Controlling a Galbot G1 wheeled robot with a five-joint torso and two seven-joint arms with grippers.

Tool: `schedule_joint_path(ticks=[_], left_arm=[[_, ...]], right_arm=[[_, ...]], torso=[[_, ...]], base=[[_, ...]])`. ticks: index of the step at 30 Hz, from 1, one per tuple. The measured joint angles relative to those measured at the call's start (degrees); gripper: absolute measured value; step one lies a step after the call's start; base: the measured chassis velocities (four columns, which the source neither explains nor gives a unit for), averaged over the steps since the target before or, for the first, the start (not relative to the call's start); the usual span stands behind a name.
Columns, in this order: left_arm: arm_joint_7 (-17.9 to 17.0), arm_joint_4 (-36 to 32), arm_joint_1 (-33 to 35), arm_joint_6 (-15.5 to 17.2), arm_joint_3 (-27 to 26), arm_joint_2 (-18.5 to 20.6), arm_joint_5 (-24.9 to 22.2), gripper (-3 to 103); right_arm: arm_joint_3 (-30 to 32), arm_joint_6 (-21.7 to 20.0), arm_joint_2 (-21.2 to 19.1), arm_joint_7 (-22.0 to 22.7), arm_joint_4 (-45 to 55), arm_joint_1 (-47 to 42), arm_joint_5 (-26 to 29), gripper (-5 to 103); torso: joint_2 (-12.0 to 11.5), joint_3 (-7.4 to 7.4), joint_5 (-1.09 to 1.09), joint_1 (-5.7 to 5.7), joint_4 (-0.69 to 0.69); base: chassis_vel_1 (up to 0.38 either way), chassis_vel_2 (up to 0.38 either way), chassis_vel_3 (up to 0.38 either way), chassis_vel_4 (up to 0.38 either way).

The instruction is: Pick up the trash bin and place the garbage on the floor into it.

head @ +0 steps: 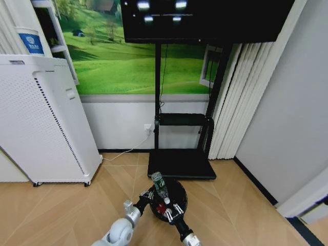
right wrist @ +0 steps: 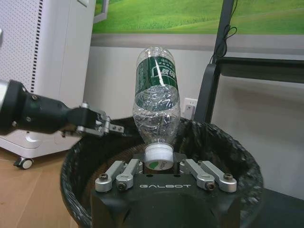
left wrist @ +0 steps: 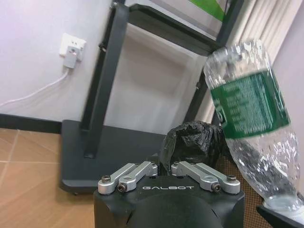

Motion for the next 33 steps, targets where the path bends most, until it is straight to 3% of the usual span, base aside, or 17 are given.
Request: schedule_joint_path(ticks=[10,16,24,28,29,33], left_arm=[[0.26,-2.02,0.86,-0.01,-2.11,1.54,-1.16,7],[0.84,-1.47,1.0,-0.18,-2.75,1.66,-1.17,7],[1.12,-0.98,1.43,-0.42,-3.9,1.4,-1.19,7],[1.13,-2.12,3.01,-0.47,-6.1,1.25,-1.53,7],[1.0,-3.8,4.89,-0.56,-8.82,1.34,-2.04,7],[-0.04,-8.38,8.94,-0.56,-13.36,2.57,-3.98,7]], right_arm=[[-0.21,-2.35,0.35,2.05,-1.19,0.98,-0.71,26],[-0.33,-2.52,0.18,2.24,-0.92,0.93,-0.68,44],[0.14,-2.17,-0.05,2.74,-0.34,0.41,-0.55,82],[1.45,-1.64,-0.02,3.92,1.0,0.04,0.9,88],[3.12,-2.25,-0.05,5.38,2.71,-0.3,2.63,97],[5.37,-3.71,-0.34,7.59,4.31,-0.1,6.1,100]], torso=[[0.0,0.0,0.0,0.0,0.0],[0.0,0.0,0.0,0.0,0.0],[0.0,0.0,0.0,0.0,0.0],[0.0,0.0,0.0,0.0,0.0],[0.0,0.0,-0.01,0.0,-0.01],[0.0,0.0,-0.01,0.0,-0.01]], base=[[0.0,0.0,0.0,0.0],[0.0,0.0,0.0,0.0],[0.0,0.0,0.0,0.0],[0.0,0.0,0.0,0.0],[0.0,0.0,0.0,0.0],[0.0,0.0,0.0,0.0]])
